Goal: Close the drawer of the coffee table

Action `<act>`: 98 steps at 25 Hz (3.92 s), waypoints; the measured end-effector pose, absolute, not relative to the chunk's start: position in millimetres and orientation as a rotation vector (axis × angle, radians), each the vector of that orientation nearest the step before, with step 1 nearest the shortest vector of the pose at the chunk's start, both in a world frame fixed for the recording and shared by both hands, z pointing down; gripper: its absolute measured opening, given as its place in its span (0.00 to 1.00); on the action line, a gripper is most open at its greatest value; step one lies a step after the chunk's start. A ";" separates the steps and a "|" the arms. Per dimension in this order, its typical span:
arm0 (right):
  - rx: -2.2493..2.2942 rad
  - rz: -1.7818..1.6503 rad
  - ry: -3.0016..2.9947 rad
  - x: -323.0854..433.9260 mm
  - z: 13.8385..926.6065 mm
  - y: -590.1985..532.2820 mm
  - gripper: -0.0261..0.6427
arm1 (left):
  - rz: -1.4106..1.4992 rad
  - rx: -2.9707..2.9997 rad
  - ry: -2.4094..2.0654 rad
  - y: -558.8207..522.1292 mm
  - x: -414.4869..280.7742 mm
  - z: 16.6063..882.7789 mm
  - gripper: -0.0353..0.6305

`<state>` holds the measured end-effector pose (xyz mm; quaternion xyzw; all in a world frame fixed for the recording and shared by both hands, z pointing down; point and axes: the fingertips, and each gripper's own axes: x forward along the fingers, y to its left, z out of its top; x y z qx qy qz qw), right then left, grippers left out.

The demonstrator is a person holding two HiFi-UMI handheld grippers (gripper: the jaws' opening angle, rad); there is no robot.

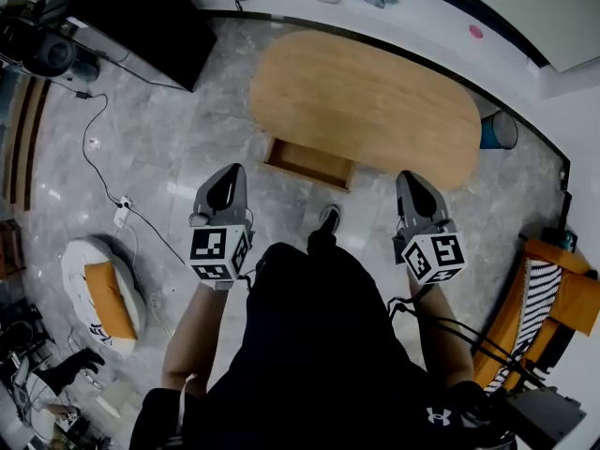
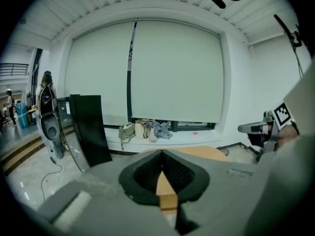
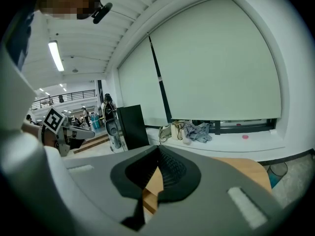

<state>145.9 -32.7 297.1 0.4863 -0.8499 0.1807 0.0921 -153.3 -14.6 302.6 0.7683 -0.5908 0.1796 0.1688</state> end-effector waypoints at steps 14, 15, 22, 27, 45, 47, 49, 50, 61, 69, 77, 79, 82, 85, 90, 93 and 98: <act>1.414 0.661 -2.321 136.9 400.4 -70.0 0.04 | 0.796 2.219 -1.455 -68.6 -189.0 422.5 0.06; 1.415 0.670 -2.300 137.3 410.5 -69.8 0.04 | 0.817 2.233 -1.434 -72.9 -190.8 432.9 0.06; 1.443 0.746 -2.199 137.6 487.8 -68.2 0.04 | 0.933 2.236 -1.324 -91.2 -202.8 517.6 0.06; 1.401 0.753 -2.181 142.9 538.8 -63.7 0.04 | 0.973 2.275 -1.226 -82.3 -181.3 561.8 0.06; 1.266 0.825 -2.055 136.8 726.2 -28.9 0.04 | 1.167 2.159 -0.978 -47.6 -206.6 760.4 0.26; 1.251 0.829 -2.052 135.9 740.4 -24.8 0.07 | 1.210 2.122 -0.975 -44.4 -216.4 781.1 0.29; 1.211 0.846 -2.051 134.1 755.5 -17.9 0.18 | 1.253 2.075 -0.966 -39.3 -224.5 801.6 0.35; 1.186 0.854 -2.047 133.5 764.1 -13.0 0.22 | 1.273 2.055 -0.962 -36.7 -228.7 812.2 0.37; 1.051 0.921 -1.890 146.3 845.5 32.0 0.47 | 1.340 2.000 -0.938 -37.8 -232.7 872.0 0.43; 1.061 0.974 -1.880 133.1 877.8 37.2 0.37 | 1.367 1.964 -0.928 -32.2 -236.6 892.9 0.43; 1.112 0.997 -1.885 128.8 872.8 33.3 0.25 | 1.316 1.945 -0.952 -39.1 -230.8 892.9 0.39; 1.112 1.008 -1.885 126.6 873.3 33.5 0.25 | 1.308 1.928 -0.966 -39.4 -233.7 892.0 0.39; 1.116 1.038 -1.872 125.7 875.5 37.2 0.25 | 1.307 1.893 -0.985 -36.7 -234.1 892.9 0.39; 1.134 1.065 -1.851 128.7 876.2 33.6 0.25 | 1.304 1.864 -0.997 -40.2 -229.9 895.1 0.39; 1.206 1.076 -1.843 138.8 871.3 22.5 0.24 | 1.274 1.863 -0.997 -38.5 -222.4 889.8 0.39; 1.242 1.091 -1.846 146.6 872.4 12.3 0.24 | 1.250 1.865 -1.005 -43.0 -215.9 890.9 0.39; 1.258 1.088 -1.864 148.3 872.9 3.4 0.24 | 1.235 1.871 -1.024 -52.5 -214.2 891.3 0.39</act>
